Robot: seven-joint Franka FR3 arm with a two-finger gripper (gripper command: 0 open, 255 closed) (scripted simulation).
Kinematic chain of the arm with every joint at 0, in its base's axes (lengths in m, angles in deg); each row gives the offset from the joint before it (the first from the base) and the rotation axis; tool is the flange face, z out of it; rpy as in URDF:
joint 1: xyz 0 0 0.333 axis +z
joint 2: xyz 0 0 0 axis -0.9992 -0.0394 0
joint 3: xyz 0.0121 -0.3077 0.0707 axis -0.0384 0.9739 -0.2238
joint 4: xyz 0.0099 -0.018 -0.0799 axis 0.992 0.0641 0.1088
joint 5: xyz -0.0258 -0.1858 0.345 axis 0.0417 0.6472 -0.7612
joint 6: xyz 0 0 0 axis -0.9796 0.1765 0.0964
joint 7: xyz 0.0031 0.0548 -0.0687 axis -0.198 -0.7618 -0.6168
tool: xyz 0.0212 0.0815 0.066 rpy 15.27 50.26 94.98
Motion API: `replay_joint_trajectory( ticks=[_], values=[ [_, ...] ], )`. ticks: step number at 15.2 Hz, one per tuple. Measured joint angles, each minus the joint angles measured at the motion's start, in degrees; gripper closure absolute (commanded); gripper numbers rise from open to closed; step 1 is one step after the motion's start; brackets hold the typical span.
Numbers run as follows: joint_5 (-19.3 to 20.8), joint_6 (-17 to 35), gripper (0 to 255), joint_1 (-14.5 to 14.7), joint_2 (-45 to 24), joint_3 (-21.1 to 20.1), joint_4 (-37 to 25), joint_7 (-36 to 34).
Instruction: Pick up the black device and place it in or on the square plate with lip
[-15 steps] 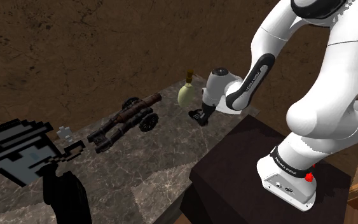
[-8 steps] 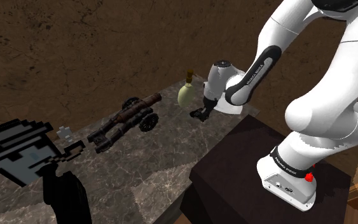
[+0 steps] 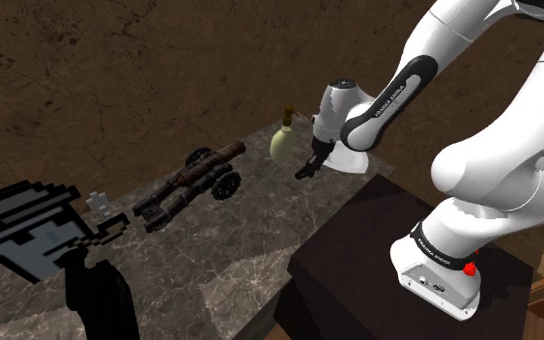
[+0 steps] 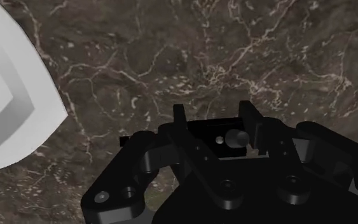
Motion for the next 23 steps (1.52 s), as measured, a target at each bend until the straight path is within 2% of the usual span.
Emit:
replay_joint_trajectory(
  ticks=[3, 5, 10, 12, 16, 17, 18, 23],
  values=[
    [-0.36, -0.10, 255, -3.77, -0.36, 0.57, -0.51, 4.70],
    [-2.67, -0.84, 255, -8.75, 0.19, -0.83, -0.89, 10.52],
    [-3.27, -3.00, 255, -14.36, -2.40, 0.53, -4.86, 19.09],
    [-4.15, -3.69, 255, -17.43, -2.74, 0.42, -5.93, 23.06],
    [-4.55, -5.64, 255, -20.90, -5.11, 1.52, -9.85, 28.86],
    [-5.89, -6.64, 255, -23.08, -4.84, 0.54, -10.56, 31.46],
    [-5.67, -7.15, 255, -23.61, -5.90, 1.27, -12.02, 32.81],
    [-1.42, -6.42, 255, -21.01, -10.48, 6.12, -15.42, 31.70]
  ],
)
